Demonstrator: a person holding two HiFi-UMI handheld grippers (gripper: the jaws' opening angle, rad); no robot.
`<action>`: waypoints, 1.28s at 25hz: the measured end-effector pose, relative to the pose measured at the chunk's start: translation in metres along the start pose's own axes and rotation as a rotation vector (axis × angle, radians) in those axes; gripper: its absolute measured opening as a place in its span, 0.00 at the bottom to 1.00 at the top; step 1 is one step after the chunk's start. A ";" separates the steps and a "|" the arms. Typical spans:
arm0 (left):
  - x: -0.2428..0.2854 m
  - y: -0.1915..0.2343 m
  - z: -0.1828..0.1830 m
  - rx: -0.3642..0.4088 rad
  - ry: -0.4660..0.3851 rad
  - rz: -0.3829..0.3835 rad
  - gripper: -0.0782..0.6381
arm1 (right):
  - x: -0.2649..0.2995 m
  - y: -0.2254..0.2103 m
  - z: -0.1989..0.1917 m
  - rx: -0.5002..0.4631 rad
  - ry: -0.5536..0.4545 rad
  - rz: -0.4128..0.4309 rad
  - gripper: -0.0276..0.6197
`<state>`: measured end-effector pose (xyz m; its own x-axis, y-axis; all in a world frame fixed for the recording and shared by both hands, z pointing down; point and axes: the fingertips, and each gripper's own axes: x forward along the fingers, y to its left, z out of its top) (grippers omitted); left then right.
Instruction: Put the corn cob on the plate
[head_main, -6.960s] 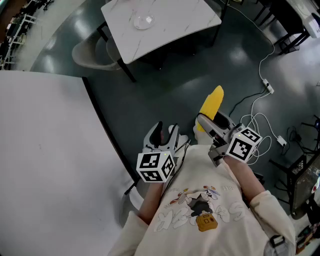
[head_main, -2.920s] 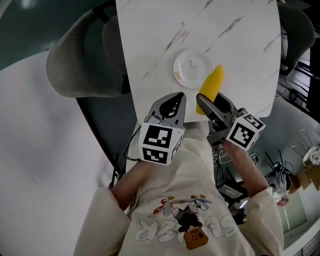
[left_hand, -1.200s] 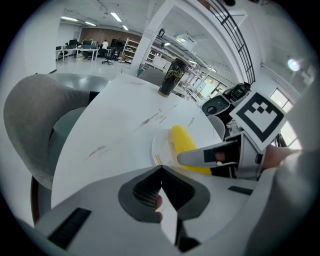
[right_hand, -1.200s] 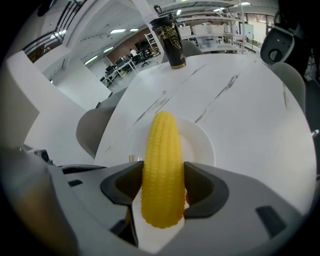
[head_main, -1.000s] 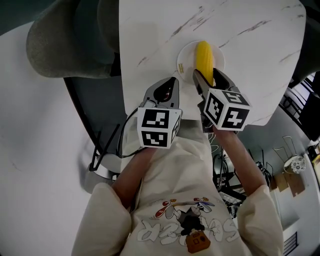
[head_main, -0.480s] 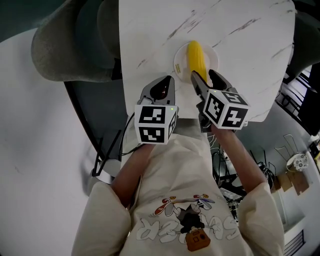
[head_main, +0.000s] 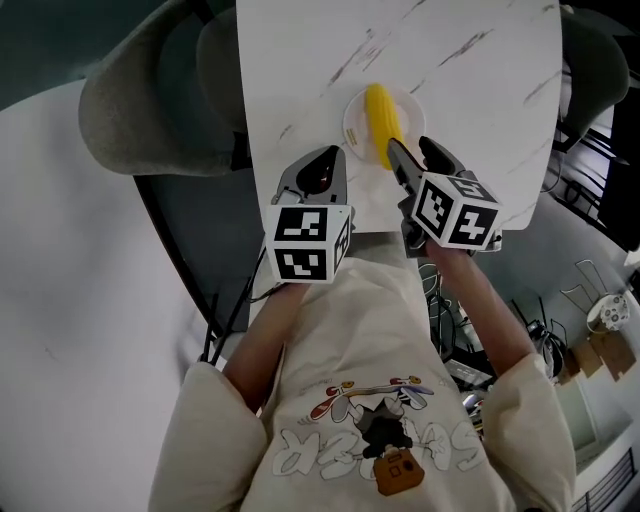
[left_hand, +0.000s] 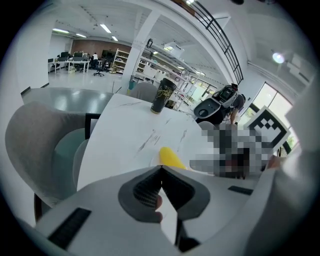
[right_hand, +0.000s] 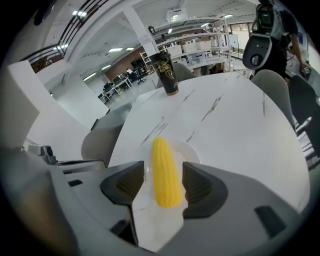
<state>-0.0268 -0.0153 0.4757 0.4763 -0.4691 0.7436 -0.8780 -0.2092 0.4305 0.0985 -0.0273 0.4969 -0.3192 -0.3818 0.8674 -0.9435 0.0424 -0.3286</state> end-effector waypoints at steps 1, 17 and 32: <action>-0.002 -0.002 0.003 0.007 -0.006 -0.004 0.12 | -0.004 0.001 0.002 0.007 -0.010 0.004 0.41; -0.059 -0.039 0.045 0.172 -0.047 -0.119 0.12 | -0.078 0.040 0.028 0.024 -0.142 0.099 0.41; -0.132 -0.094 0.055 0.340 -0.061 -0.282 0.12 | -0.181 0.116 0.043 -0.108 -0.249 0.278 0.41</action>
<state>-0.0101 0.0196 0.3090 0.7046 -0.4009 0.5854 -0.6845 -0.6015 0.4120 0.0507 0.0074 0.2861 -0.5455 -0.5541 0.6288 -0.8320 0.2680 -0.4857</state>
